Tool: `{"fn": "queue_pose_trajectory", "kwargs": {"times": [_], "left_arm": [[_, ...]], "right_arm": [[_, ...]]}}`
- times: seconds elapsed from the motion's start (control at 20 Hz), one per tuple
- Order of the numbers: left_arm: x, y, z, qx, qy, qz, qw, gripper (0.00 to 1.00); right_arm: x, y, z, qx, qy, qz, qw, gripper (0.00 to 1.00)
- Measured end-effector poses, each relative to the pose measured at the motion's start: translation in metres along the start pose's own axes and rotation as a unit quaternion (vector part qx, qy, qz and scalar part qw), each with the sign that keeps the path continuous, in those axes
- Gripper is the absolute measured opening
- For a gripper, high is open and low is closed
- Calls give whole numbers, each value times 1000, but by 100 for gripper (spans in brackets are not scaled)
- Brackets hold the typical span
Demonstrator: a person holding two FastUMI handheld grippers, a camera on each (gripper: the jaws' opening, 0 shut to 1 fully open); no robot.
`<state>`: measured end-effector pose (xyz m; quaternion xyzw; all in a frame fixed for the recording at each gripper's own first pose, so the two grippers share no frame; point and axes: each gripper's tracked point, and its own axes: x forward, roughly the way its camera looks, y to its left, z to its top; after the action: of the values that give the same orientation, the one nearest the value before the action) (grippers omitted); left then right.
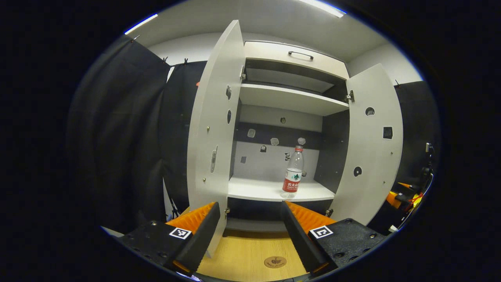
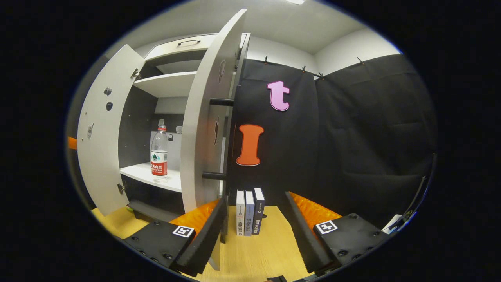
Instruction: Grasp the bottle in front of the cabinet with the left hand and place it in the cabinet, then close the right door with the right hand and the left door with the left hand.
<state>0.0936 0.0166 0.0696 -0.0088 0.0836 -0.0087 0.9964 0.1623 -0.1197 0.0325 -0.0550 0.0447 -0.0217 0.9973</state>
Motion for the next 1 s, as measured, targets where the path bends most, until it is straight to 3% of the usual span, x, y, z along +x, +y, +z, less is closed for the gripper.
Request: {"fn": "queue_pose_trajectory", "kwargs": {"times": [0.05, 0.35, 1.0], "left_arm": [[-2, -1, -2, -8, 2, -2, 1000, 95], [-10, 0, -5, -8, 1, 1, 1000, 95], [-22, 12, -8, -23, -2, 8, 1000, 95]], "right_arm": [[-1, 3, 2, -2, -1, 3, 1000, 96], [-1, 21, 5, -14, -1, 10, 1000, 95], [9, 107, 7, 8, -4, 97, 995, 96]]}}
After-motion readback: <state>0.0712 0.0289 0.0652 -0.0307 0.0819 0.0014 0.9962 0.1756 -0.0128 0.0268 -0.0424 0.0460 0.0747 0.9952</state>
